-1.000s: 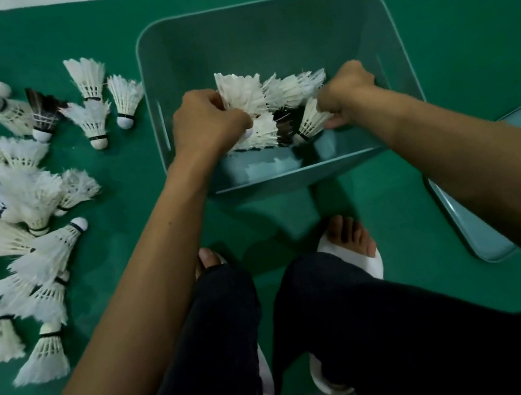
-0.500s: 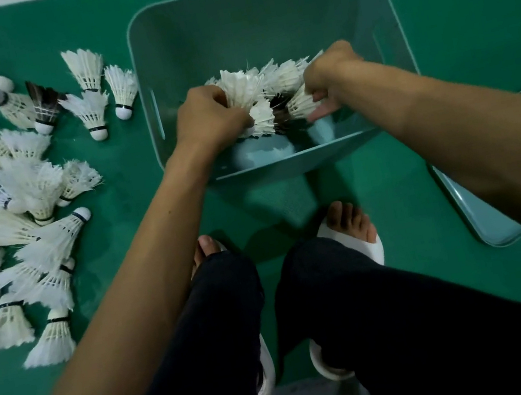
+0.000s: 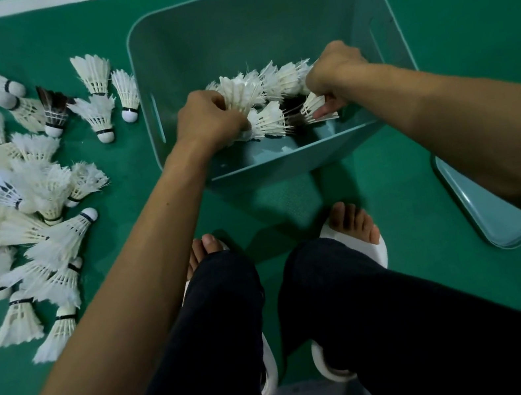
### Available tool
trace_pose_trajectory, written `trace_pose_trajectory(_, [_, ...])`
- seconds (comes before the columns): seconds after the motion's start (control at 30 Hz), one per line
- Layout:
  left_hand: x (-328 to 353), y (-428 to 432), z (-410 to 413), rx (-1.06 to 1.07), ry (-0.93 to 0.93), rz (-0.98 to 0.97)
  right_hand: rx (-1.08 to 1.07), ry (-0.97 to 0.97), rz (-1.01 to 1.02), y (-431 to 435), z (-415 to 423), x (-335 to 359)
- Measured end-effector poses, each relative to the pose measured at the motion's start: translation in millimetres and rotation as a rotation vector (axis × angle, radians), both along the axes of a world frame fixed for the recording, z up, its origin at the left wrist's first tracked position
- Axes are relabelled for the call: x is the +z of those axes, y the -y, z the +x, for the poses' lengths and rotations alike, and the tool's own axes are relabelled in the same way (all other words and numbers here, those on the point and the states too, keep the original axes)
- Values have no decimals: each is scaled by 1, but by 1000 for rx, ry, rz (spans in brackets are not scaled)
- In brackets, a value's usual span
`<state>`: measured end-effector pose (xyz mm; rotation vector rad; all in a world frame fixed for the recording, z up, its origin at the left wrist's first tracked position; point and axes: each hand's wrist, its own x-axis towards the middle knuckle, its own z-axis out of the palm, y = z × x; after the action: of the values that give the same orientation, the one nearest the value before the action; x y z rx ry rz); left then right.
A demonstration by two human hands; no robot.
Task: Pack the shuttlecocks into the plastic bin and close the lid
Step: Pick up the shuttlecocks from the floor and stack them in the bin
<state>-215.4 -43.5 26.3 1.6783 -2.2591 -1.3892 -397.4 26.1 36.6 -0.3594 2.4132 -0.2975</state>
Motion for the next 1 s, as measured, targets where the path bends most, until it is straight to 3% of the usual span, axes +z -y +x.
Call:
trace_pose_trajectory(0.1, [-1,1,-1,-4,-19,9,9,-4,-42,-2,-3,-2])
trace_pose_trajectory(0.23, [1,1,-3,-39,-55,-2,29,164,-70,-3,-9,-9])
trace_pose_trajectory(0.47, [8,-3,-42,-131,-300,125,-69,390,-33,-6,-16,-20])
trace_pose_trajectory(0.67, [-16,-9,-73,-214,-193,77,-126,462,-11,-11,-21,-30])
trace_pose_trajectory(0.77, [-21,-9,-73,-325,-142,-9,-149,436,-33,-11,-21,-29])
trace_pose_trajectory(1.0, [-26,-10,-71,-391,-142,-144,-135,170,-169,-11,-22,-19])
